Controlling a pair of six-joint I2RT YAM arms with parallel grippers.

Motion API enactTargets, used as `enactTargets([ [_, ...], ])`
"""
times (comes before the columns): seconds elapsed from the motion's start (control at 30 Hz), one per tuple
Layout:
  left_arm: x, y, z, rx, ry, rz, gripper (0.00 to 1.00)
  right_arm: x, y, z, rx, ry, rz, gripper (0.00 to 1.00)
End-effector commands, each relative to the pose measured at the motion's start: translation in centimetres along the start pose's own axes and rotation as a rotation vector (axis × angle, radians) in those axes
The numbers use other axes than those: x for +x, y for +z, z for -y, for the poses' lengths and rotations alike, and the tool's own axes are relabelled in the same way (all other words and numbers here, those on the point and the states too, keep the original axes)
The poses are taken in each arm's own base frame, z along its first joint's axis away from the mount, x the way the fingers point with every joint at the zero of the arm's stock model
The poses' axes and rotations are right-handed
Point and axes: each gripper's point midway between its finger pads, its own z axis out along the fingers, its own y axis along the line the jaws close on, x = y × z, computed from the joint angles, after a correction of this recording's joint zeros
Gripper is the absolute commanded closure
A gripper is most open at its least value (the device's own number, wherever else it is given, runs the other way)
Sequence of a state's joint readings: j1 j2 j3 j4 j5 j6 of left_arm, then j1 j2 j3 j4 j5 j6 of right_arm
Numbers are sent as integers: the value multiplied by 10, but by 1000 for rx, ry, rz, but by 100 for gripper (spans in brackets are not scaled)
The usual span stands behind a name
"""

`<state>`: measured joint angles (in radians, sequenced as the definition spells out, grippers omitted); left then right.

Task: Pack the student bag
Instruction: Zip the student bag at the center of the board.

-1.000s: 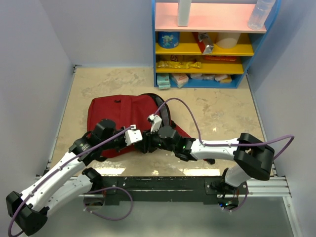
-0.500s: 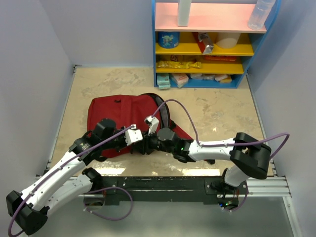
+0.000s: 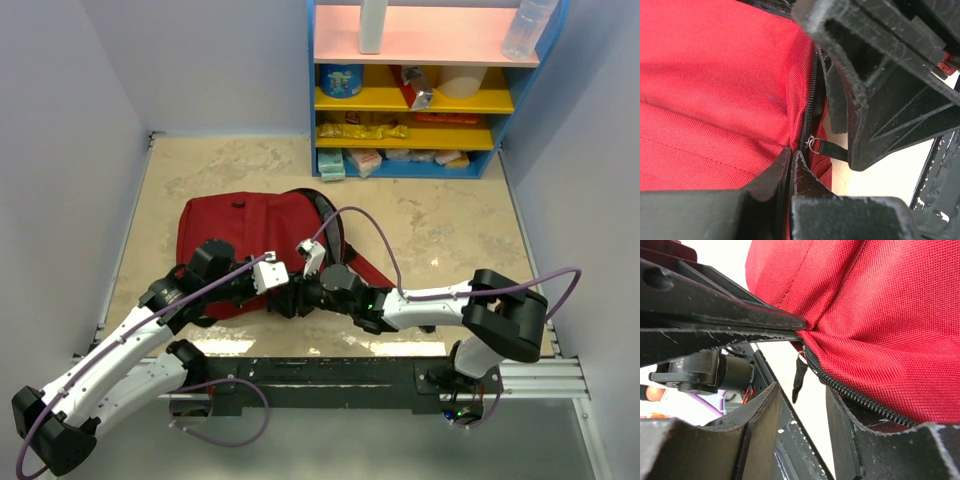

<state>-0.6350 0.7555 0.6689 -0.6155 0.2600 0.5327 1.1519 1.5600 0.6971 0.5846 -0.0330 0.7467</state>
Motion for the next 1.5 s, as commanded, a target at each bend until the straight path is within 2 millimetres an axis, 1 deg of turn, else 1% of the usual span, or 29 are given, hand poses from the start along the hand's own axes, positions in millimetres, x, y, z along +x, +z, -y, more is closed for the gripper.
enactTargets([
  [0.0,-31,-9,-4,10,0,95,100,-7,-1,-1,1,8,79,54],
  [0.1,-32,-10,-4,8,2,98,100,-7,0,-4,-2,10,100,54],
  [0.23,-33,-12,-5,2,2,99,100,-6,8,-13,6,-6,135,54],
  [0.33,-31,-12,-4,8,3,92,100,-9,13,-20,-7,1,160,54],
  [0.5,-32,-14,-3,14,8,91,100,-10,18,-20,-9,14,169,56],
  [0.57,-33,-14,-2,18,13,95,100,-11,20,-21,-9,13,172,59],
  [0.6,-32,-14,-1,24,13,92,96,-13,20,-19,0,12,180,61],
  [0.63,-32,-14,0,29,14,92,90,-14,20,-19,3,13,187,61],
  [0.77,-28,-15,3,44,24,77,83,-19,20,-21,2,8,198,62],
  [0.8,-28,-15,3,44,26,77,80,-20,22,-25,-8,8,197,64],
  [0.83,-27,-16,4,42,24,77,75,-19,24,-25,-9,4,190,65],
  [0.87,-27,-16,4,41,26,78,71,-17,25,-25,-9,4,183,67],
  [0.93,-27,-17,4,36,29,83,62,-15,26,-26,-16,5,173,72],
  [1.03,-28,-20,3,28,25,85,53,-12,25,-24,-7,11,161,80],
  [1.07,-30,-22,2,27,29,89,51,-15,22,-25,-8,15,166,82],
  [1.1,-30,-23,2,26,27,88,50,-13,20,-21,4,17,164,85],
  [1.17,-32,-26,4,39,36,90,46,-14,14,-21,12,20,163,87],
  [1.2,-32,-27,6,47,42,89,45,-12,12,-17,26,21,159,90],
  [1.3,-30,-31,15,98,78,88,44,-11,4,-12,49,24,164,94],
  [1.33,-25,-31,20,121,103,75,44,-11,2,-8,65,23,160,99],
  [1.37,-21,-30,24,142,115,66,44,-13,0,-7,76,23,167,100],
  [1.4,-19,-30,29,168,126,68,44,-21,-5,-8,88,18,190,100],
  [1.47,-12,-27,36,202,147,62,44,-22,-11,-7,108,9,183,100],
])
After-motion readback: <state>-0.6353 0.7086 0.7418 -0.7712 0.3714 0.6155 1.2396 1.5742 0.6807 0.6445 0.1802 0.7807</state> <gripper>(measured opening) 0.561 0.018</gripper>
